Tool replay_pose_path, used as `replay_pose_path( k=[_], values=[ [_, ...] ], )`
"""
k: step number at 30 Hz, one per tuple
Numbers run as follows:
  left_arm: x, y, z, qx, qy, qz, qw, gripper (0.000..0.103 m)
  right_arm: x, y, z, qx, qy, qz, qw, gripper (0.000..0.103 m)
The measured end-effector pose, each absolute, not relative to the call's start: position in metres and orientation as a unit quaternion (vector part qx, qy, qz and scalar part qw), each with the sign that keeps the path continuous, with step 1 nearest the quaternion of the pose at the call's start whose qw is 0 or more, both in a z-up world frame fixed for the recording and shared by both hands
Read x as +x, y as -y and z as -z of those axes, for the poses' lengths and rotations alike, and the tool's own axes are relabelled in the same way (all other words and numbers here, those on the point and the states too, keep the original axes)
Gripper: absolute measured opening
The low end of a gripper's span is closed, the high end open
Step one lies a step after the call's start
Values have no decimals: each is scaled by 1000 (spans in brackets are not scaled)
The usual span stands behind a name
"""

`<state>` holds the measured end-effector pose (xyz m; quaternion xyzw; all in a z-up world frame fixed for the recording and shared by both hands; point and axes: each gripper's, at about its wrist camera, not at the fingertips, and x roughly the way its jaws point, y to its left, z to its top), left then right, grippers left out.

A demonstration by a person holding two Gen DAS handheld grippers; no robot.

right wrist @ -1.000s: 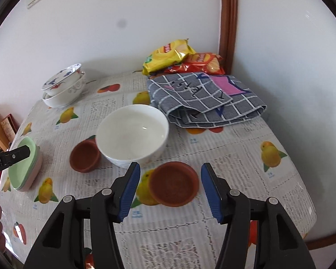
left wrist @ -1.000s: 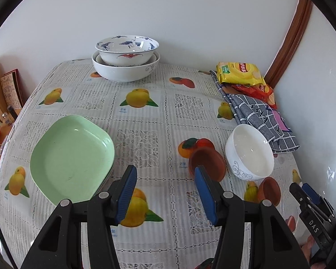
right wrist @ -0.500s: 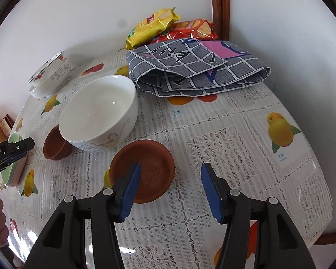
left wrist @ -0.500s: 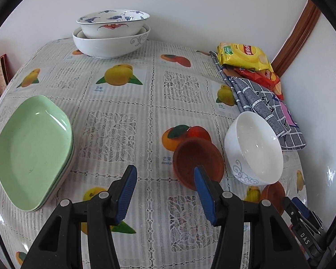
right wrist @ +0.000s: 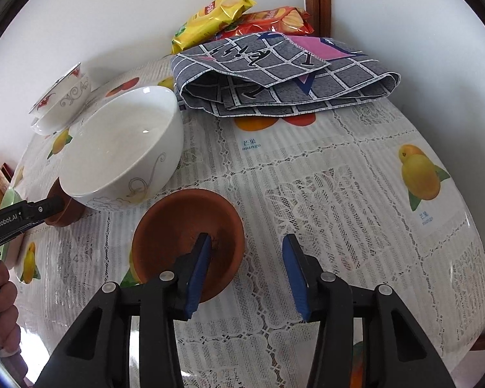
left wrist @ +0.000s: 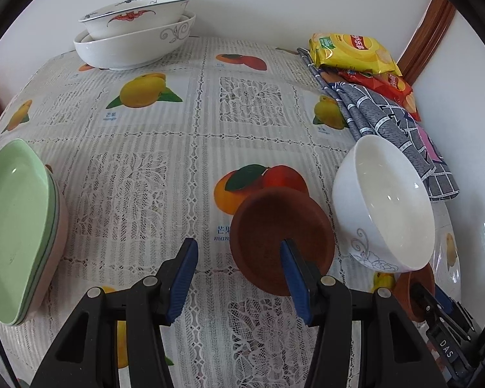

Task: Organize plates and bowls
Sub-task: 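Close the left gripper on one brown dish while the right gripper grasps the other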

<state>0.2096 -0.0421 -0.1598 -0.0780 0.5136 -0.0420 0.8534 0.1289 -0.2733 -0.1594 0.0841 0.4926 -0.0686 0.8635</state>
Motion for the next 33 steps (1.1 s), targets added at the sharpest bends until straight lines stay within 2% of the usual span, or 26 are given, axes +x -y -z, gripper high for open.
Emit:
replay_pose_path(
  k=[24,26,28,29,33],
  values=[
    [217,54,170,-39,-511,37,858,50,126,268,165,68,-468,73,878,49],
    [217,54,169,-40,-510,38,858,45,127,268,164,67,-469,75,877,48],
    [216,55,168,-46,-511,42,857,37,127,267,164,68,-469,75,877,46],
    [216,55,168,-51,-512,47,856,31,127,266,164,69,-469,70,878,41],
    [216,56,167,-55,-514,43,855,26,127,261,163,71,-472,54,877,23]
  ],
)
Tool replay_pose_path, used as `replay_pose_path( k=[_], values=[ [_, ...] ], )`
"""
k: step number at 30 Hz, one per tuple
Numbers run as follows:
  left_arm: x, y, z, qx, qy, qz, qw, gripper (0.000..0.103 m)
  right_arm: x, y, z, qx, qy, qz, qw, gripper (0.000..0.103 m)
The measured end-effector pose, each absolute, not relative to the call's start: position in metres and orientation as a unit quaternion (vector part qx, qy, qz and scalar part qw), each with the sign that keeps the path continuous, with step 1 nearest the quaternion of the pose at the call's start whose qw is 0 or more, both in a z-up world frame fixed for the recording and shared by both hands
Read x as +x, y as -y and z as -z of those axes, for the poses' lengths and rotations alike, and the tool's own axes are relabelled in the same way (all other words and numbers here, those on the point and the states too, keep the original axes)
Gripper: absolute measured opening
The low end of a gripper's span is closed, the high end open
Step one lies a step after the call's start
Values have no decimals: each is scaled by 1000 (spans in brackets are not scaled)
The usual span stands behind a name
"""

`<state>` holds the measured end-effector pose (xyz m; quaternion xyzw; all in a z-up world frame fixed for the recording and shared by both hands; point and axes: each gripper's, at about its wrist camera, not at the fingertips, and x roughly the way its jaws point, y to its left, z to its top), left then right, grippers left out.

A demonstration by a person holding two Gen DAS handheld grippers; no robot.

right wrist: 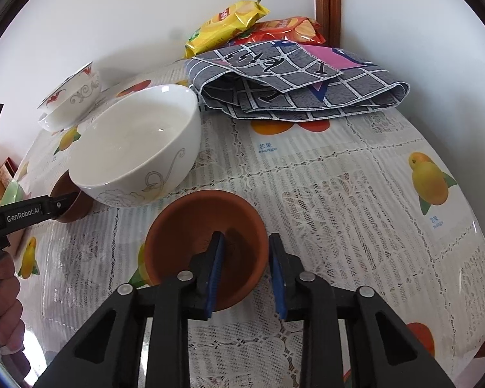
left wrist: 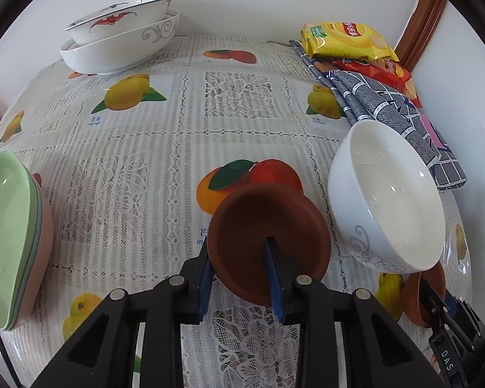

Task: Organize plates and bowls
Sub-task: 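Close the left gripper on one brown dish while the right gripper grasps the other, then carry the right gripper's brown dish over the white bowl and lower it in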

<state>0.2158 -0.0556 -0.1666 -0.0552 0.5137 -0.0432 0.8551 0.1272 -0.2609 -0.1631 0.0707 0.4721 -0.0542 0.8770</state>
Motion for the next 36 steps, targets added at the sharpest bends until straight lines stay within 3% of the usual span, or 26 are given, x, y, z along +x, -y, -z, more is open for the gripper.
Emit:
replay_pose_path(
  k=[4,10,36],
  values=[
    [214,51,164,-65,-514,46,854,17,126,256,162,66,-472,61,877,23],
    [209,49,157,-68,-508,56,857,9,122,258,156,87,-468,62,877,11],
    [165,26,104,-90,-464,67,879,8,97,236,98,80,-424,65,900,9]
  ],
)
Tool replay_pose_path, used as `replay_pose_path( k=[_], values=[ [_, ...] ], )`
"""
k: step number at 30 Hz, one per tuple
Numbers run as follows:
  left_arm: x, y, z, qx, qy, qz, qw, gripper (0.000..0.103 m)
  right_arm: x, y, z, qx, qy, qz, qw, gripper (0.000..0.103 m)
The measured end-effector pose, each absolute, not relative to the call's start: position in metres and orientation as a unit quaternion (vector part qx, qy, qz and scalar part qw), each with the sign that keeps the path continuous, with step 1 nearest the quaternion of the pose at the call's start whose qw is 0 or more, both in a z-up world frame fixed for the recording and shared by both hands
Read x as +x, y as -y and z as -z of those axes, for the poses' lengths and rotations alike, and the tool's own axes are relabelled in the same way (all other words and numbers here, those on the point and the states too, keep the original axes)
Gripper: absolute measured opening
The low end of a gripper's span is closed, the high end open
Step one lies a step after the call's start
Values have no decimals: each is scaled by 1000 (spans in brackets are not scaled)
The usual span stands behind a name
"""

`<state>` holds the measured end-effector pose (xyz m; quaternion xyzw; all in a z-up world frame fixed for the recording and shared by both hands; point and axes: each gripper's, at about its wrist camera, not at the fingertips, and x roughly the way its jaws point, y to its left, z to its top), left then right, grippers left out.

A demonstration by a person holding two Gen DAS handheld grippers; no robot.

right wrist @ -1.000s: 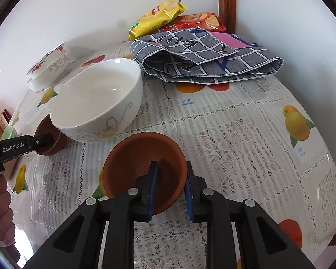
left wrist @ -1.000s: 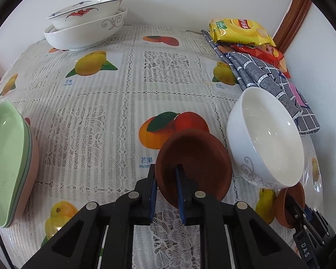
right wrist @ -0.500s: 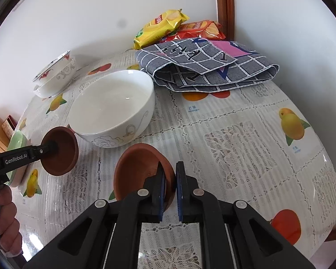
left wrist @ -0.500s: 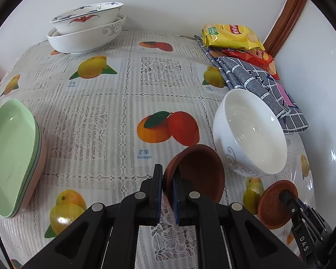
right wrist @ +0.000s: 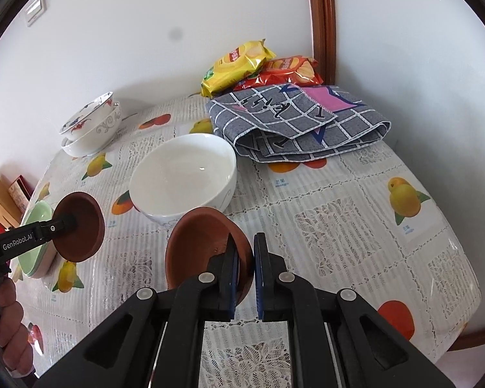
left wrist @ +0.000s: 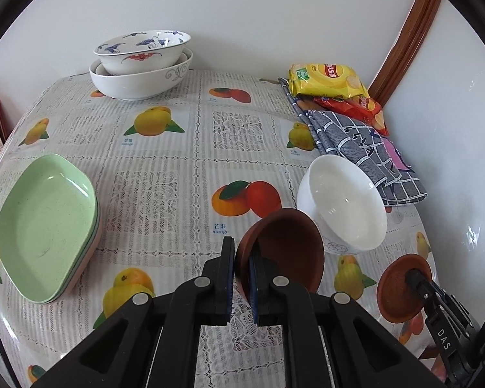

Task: Organize plates and bowls
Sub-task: 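Carry the right gripper's brown dish over the white bowl and lower it in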

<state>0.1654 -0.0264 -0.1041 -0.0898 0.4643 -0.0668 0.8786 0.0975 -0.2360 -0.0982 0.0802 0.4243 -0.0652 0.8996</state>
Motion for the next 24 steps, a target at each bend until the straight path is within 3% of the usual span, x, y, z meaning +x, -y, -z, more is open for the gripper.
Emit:
replay_pose_path(
  k=[13,24],
  values=[
    [143,10,52,-93,-415,75,902,8,95,220,48,69,-381,63,920,9],
    [138,5,42,-99,-405,77,906,8,102,212,33,70,-371,59,924,9]
  ],
)
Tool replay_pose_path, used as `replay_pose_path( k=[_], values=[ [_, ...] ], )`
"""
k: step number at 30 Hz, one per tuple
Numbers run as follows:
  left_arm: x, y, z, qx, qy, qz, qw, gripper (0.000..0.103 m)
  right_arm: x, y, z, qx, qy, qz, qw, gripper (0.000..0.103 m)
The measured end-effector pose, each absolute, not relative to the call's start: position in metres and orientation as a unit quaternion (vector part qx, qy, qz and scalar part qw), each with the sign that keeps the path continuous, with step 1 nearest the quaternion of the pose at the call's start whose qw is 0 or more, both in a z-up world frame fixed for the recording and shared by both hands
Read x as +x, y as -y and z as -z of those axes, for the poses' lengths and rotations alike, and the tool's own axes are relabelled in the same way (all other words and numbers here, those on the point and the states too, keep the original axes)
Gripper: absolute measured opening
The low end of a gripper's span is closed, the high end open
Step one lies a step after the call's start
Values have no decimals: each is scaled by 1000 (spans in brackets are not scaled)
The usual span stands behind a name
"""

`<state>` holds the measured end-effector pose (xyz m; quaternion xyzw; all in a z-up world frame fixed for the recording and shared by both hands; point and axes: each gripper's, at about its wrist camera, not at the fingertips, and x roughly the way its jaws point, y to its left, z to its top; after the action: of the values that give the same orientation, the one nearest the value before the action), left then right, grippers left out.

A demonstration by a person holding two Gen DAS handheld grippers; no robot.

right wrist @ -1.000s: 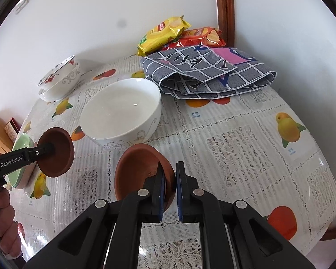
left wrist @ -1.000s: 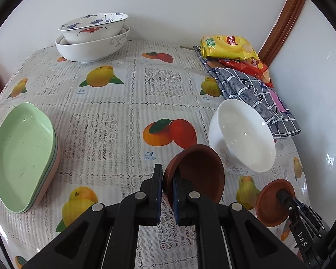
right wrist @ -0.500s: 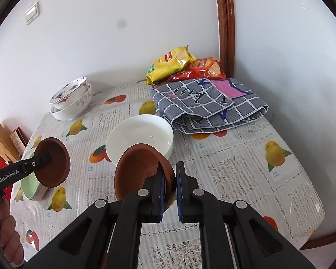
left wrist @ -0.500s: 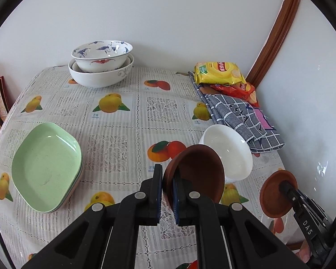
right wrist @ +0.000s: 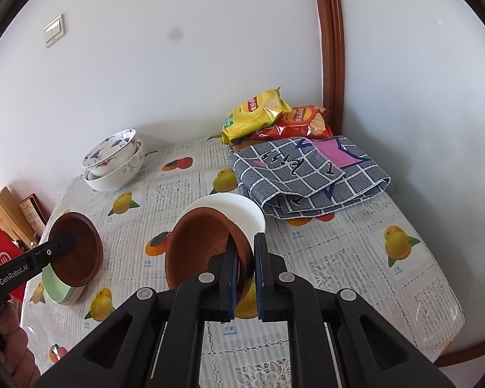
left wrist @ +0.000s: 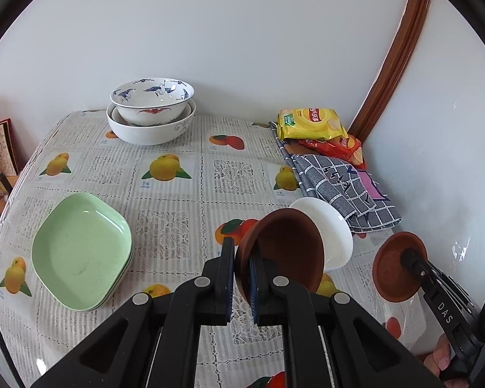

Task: Organize plates and bowls
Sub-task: 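Carry the right gripper's brown dish over the white bowl and lower it in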

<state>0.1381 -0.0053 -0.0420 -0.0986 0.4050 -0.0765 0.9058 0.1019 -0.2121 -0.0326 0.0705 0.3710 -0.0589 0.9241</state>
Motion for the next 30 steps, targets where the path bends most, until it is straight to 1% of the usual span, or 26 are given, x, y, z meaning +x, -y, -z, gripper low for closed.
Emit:
replay_pose_path(
  k=[15,30],
  values=[
    [150,-5,36,-103,-400,68,908,8,117,208,24,59,-364,59,928,9],
    [170,-13,39,-100,-407,63,906,8,151,198,38,50,-381,56,921,9]
  ],
)
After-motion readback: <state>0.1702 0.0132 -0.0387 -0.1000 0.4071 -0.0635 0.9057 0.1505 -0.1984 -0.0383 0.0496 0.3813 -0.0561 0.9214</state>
